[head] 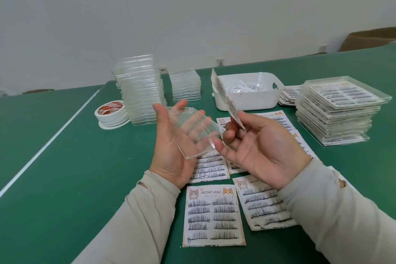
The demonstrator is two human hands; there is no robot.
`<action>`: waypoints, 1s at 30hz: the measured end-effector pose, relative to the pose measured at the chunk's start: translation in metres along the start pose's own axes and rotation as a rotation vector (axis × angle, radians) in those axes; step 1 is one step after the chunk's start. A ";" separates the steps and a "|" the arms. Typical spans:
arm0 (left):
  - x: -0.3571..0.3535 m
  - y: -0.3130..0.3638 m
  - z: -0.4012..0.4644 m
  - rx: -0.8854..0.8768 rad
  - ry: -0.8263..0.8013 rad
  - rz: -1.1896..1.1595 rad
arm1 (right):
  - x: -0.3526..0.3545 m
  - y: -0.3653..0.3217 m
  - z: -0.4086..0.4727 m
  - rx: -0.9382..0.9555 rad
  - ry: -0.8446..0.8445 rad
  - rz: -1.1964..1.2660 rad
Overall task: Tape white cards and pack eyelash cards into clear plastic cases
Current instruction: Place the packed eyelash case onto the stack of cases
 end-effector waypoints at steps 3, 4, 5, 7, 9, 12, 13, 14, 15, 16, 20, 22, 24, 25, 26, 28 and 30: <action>0.002 -0.002 -0.001 0.038 -0.015 -0.008 | 0.002 -0.011 -0.001 0.065 0.008 0.008; 0.003 -0.003 -0.002 0.069 -0.023 -0.015 | 0.001 -0.015 -0.001 0.107 0.001 0.006; 0.004 -0.004 -0.003 0.101 -0.028 -0.013 | 0.001 -0.020 -0.002 0.154 -0.010 0.007; 0.005 -0.008 -0.003 0.165 -0.049 0.008 | 0.000 -0.029 -0.003 0.246 -0.032 0.013; 0.005 -0.011 -0.005 0.229 -0.055 0.022 | 0.002 -0.038 -0.004 0.323 -0.040 0.012; -0.001 -0.015 -0.007 0.326 -0.104 0.012 | 0.007 -0.049 -0.005 0.410 -0.020 -0.033; -0.002 -0.015 -0.007 0.342 -0.114 0.002 | 0.008 -0.052 -0.006 0.434 -0.015 -0.058; -0.003 -0.015 -0.008 0.352 -0.112 -0.029 | 0.009 -0.054 -0.007 0.457 -0.017 -0.093; -0.003 -0.015 -0.008 0.356 -0.105 -0.079 | 0.010 -0.057 -0.008 0.486 -0.026 -0.141; -0.002 -0.015 -0.008 0.350 -0.100 -0.139 | 0.010 -0.059 -0.009 0.510 -0.040 -0.203; -0.001 -0.014 -0.009 0.312 -0.153 -0.265 | 0.009 -0.054 -0.011 0.542 -0.126 -0.496; -0.003 -0.013 -0.010 0.292 -0.242 -0.224 | 0.006 -0.046 -0.009 0.528 -0.176 -0.601; -0.004 -0.013 -0.011 0.294 -0.316 -0.203 | 0.003 -0.037 -0.008 0.536 -0.187 -0.705; -0.004 -0.013 -0.011 0.303 -0.331 -0.204 | 0.003 -0.034 -0.007 0.537 -0.183 -0.738; -0.004 -0.013 -0.010 0.308 -0.336 -0.197 | 0.002 -0.031 -0.006 0.533 -0.180 -0.756; -0.003 -0.015 -0.009 0.308 -0.333 -0.168 | 0.003 -0.027 -0.005 0.520 -0.184 -0.778; -0.005 -0.015 -0.009 0.310 -0.347 -0.167 | 0.003 -0.025 -0.004 0.519 -0.197 -0.808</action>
Point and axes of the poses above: each hand's wrist, its own z-axis towards the middle knuckle, its own x-axis out of the back of the hand, y = z × x, the point moved 5 cm from there along z, towards the middle knuckle, and after that the axes turned 1 degree about x, right-handed, at the moved point
